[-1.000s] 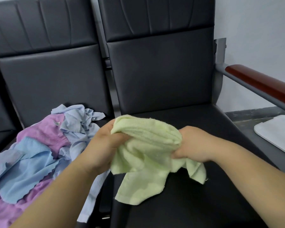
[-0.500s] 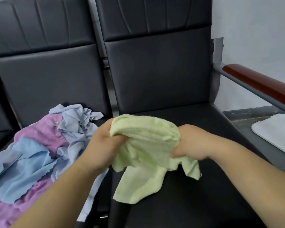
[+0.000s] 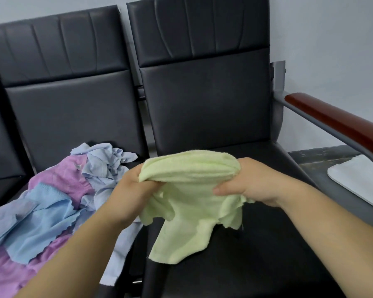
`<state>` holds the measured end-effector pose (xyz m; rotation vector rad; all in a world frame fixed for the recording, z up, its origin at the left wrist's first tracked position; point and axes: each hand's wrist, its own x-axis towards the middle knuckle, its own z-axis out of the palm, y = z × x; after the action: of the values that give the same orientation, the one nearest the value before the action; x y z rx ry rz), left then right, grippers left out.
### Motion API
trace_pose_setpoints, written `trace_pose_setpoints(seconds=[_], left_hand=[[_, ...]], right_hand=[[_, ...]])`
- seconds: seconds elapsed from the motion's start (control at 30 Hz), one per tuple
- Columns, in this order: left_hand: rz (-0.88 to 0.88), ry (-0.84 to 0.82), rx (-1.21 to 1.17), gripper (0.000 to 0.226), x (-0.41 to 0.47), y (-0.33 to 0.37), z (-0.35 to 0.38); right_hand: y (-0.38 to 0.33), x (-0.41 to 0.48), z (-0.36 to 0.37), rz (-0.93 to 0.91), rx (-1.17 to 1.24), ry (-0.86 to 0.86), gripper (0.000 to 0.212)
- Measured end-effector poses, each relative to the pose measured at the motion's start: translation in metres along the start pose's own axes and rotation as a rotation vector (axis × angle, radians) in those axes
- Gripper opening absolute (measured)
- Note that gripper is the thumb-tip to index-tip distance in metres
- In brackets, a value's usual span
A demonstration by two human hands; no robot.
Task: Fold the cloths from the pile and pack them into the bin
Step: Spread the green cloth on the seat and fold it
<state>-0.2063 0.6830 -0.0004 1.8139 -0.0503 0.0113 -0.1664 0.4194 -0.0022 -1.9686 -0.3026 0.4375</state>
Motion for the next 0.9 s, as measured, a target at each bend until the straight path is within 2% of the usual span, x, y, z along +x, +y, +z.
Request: trace_pose_setpoints(seconds=[0.1, 0.17, 0.2, 0.23, 0.3, 0.37, 0.47, 0.57, 0.67, 0.73, 0.83, 0.9], left_hand=[[0.047, 0.04, -0.074, 0.03, -0.004, 0.008, -0.001], [0.069, -0.011, -0.113, 0.031, -0.01, 0.016, -0.003], [0.078, -0.058, -0.061, 0.032, -0.014, 0.018, -0.004], [0.083, -0.1, 0.07, 0.035, -0.017, 0.02, -0.005], [0.071, -0.135, 0.509, 0.041, -0.024, 0.023, -0.008], [0.026, -0.132, 0.751, 0.029, -0.027, 0.023, -0.007], [0.03, -0.033, 0.711, 0.011, -0.027, 0.022, -0.005], [0.12, 0.068, 0.506, 0.022, -0.025, 0.027, -0.006], [0.143, 0.076, 0.228, 0.025, -0.025, 0.036, -0.002], [0.178, 0.059, 0.155, 0.029, -0.022, 0.045, -0.002], [0.184, -0.031, 0.176, 0.049, -0.02, 0.066, -0.011], [0.176, -0.054, 0.32, 0.054, -0.018, 0.081, -0.017]], right_hand=[[0.0, -0.004, 0.002, -0.004, -0.321, -0.009, 0.024], [0.0, -0.006, 0.004, -0.006, -0.485, 0.048, 0.015], [0.001, -0.008, 0.004, -0.009, -0.529, 0.089, 0.012], [0.001, -0.01, 0.003, -0.018, -0.556, 0.133, 0.012], [0.001, -0.015, -0.002, -0.033, -0.503, 0.192, 0.012], [0.002, -0.023, -0.004, -0.045, -0.24, 0.166, 0.01], [0.004, -0.028, -0.003, -0.058, 0.026, 0.101, 0.012], [0.003, -0.028, -0.007, -0.091, 0.103, 0.113, 0.018], [-0.008, -0.033, -0.014, -0.101, -0.015, 0.056, 0.028], [-0.021, -0.037, -0.02, -0.104, -0.12, 0.028, 0.033], [-0.044, -0.038, -0.035, -0.142, -0.313, 0.113, 0.031], [-0.059, -0.037, -0.047, -0.156, -0.442, 0.174, 0.026]])
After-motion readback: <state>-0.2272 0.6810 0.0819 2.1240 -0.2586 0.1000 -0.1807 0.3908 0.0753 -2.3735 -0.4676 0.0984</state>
